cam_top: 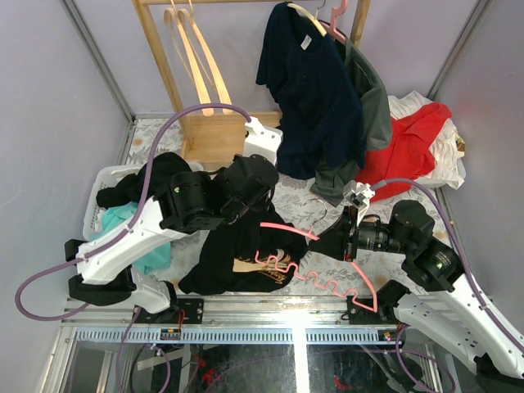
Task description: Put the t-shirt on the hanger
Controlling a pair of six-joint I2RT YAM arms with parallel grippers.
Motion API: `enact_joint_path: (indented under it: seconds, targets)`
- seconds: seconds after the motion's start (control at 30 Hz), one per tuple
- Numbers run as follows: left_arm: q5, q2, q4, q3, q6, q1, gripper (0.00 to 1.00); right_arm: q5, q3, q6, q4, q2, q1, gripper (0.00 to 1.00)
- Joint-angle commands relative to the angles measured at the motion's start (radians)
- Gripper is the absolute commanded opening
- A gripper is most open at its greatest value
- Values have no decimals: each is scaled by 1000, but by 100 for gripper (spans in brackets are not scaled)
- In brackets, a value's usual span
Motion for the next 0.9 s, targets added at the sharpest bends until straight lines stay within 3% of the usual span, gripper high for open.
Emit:
enact_joint_path:
  seconds: [0.0,0.37,0.73,0.87]
  targets:
    - [-51,11,46,86,78,7,0,-195,1,44,86,-9,10,0]
    - [142,85,100,226,163,4,0,-160,-96,232,549,48,10,0]
    - [323,110,127,331,219,-13,0,131,-145,222,806,79,10,0]
    - [351,94,141,339,220,-26,0,269,-146,184,787,28,9,0]
